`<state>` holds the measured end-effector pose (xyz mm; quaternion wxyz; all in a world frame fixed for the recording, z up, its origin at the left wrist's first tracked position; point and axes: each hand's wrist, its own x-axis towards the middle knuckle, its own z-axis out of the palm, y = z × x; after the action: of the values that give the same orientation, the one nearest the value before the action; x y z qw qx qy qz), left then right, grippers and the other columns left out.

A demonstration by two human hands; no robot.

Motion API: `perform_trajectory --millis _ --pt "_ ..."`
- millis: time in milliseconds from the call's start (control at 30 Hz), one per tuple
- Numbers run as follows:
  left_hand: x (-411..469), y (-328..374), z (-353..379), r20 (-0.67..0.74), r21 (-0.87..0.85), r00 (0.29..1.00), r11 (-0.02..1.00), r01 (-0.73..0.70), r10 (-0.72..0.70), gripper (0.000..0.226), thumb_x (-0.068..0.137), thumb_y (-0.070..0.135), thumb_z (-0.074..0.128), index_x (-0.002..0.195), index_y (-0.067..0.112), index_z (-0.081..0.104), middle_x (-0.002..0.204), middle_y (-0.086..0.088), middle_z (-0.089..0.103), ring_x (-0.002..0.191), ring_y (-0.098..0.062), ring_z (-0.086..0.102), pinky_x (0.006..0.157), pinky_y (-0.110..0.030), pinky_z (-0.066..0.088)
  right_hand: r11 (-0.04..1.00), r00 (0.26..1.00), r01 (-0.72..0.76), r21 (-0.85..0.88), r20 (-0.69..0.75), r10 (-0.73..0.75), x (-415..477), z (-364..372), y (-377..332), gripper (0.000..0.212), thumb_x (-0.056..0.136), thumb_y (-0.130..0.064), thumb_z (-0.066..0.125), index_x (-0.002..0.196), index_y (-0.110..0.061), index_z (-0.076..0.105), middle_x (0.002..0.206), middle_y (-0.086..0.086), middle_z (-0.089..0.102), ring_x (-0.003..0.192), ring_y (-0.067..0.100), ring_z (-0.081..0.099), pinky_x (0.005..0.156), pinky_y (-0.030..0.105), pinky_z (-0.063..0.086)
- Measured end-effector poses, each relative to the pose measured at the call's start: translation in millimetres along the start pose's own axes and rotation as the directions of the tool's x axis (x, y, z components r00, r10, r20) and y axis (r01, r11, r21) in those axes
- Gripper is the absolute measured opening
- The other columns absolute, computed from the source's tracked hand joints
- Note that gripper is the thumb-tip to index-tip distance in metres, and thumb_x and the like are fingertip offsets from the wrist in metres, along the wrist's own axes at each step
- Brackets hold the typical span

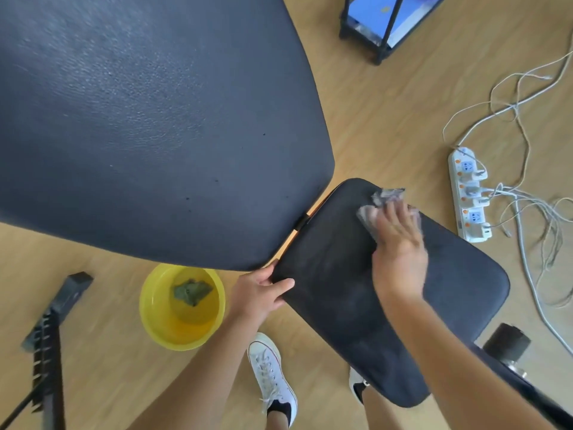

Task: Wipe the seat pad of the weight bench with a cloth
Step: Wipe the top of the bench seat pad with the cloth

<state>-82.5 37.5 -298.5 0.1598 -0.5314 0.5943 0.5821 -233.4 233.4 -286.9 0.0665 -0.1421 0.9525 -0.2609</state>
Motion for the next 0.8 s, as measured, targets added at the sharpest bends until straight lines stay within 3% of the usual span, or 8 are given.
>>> perform_trajectory --millis 67,200,333,400,500,567,667,800 --pt "4 0 -2 0.037 -0.001 0.999 1.0 0.003 -0.003 0.049 0.078 0.017 0.088 0.124 0.021 0.074 0.11 -0.002 0.08 0.099 -0.023 0.075 0.077 -0.042 0.067 0.979 0.98 0.169 0.115 0.089 -0.179 -44 27 -47 0.037 0.105 -0.004 0.04 0.126 -0.012 0.07 0.135 0.003 0.066 0.131 0.019 0.057 0.11 0.042 0.048" --pt "5 9 -7 0.104 -0.006 0.994 0.999 0.038 -0.037 0.053 0.079 0.014 0.087 0.129 0.015 0.07 0.11 -0.001 0.078 0.1 -0.021 0.073 0.082 -0.045 0.065 0.61 0.558 0.792 -0.015 0.423 -0.714 -88 -9 10 0.045 0.108 -0.006 0.026 0.13 -0.006 0.065 0.143 0.005 0.057 0.134 0.022 0.053 0.113 0.04 0.044" --pt "7 9 -7 0.103 -0.005 0.995 1.0 0.011 -0.011 0.053 0.081 0.017 0.085 0.131 0.01 0.068 0.112 -0.003 0.076 0.103 -0.022 0.073 0.083 -0.043 0.065 0.989 0.979 0.144 -0.019 0.15 -0.14 -41 -31 47 0.034 0.104 -0.007 0.052 0.127 -0.024 0.069 0.141 -0.003 0.06 0.138 0.02 0.049 0.12 0.035 0.033" --pt "7 5 -3 0.088 -0.034 0.996 0.999 0.005 -0.002 0.052 0.082 0.016 0.084 0.132 0.011 0.068 0.115 -0.006 0.077 0.098 -0.018 0.073 0.077 -0.032 0.066 0.993 0.994 -0.109 -0.042 -0.026 0.108 -8 4 -3 0.047 0.092 0.014 0.055 0.129 -0.013 0.067 0.144 0.007 0.058 0.142 0.025 0.044 0.121 0.045 0.031" --pt "8 4 -5 0.134 -0.102 0.99 0.993 0.051 -0.037 0.044 0.084 0.007 0.081 0.126 0.019 0.073 0.117 -0.009 0.077 0.094 -0.014 0.074 0.074 -0.029 0.065 0.987 0.986 0.162 -0.009 0.027 -0.162 -30 42 -70 0.048 0.085 0.022 0.055 0.126 0.0 0.067 0.138 0.014 0.062 0.137 0.03 0.049 0.116 0.051 0.037" --pt "10 5 -10 0.182 -0.153 0.982 0.985 0.08 -0.052 0.042 0.086 -0.001 0.077 0.124 0.016 0.073 0.109 -0.011 0.078 0.086 -0.011 0.074 0.072 -0.027 0.064 0.807 0.779 0.59 -0.03 0.284 -0.559 -85 34 -52 0.038 0.096 0.011 0.05 0.129 -0.001 0.064 0.138 0.013 0.061 0.134 0.029 0.052 0.11 0.05 0.045" --pt "11 7 -10 0.147 -0.144 0.988 0.987 0.074 -0.052 0.051 0.082 0.001 0.081 0.131 0.011 0.069 0.086 0.006 0.079 0.087 -0.01 0.075 0.084 -0.035 0.064 0.629 0.524 0.776 0.035 0.518 -0.676 -102 -36 39 0.041 0.107 -0.003 0.031 0.134 -0.004 0.061 0.147 0.008 0.054 0.14 0.025 0.046 0.111 0.045 0.046" --pt "11 4 -7 0.083 -0.147 0.995 0.987 0.066 -0.054 0.048 0.077 0.004 0.086 0.124 0.01 0.073 0.069 0.02 0.079 0.088 -0.011 0.077 0.083 -0.039 0.065 0.998 0.991 0.017 -0.052 0.13 -0.01 -31 -76 100 0.038 0.101 0.001 0.054 0.137 -0.007 0.06 0.153 0.009 0.047 0.147 0.023 0.036 0.122 0.045 0.029"
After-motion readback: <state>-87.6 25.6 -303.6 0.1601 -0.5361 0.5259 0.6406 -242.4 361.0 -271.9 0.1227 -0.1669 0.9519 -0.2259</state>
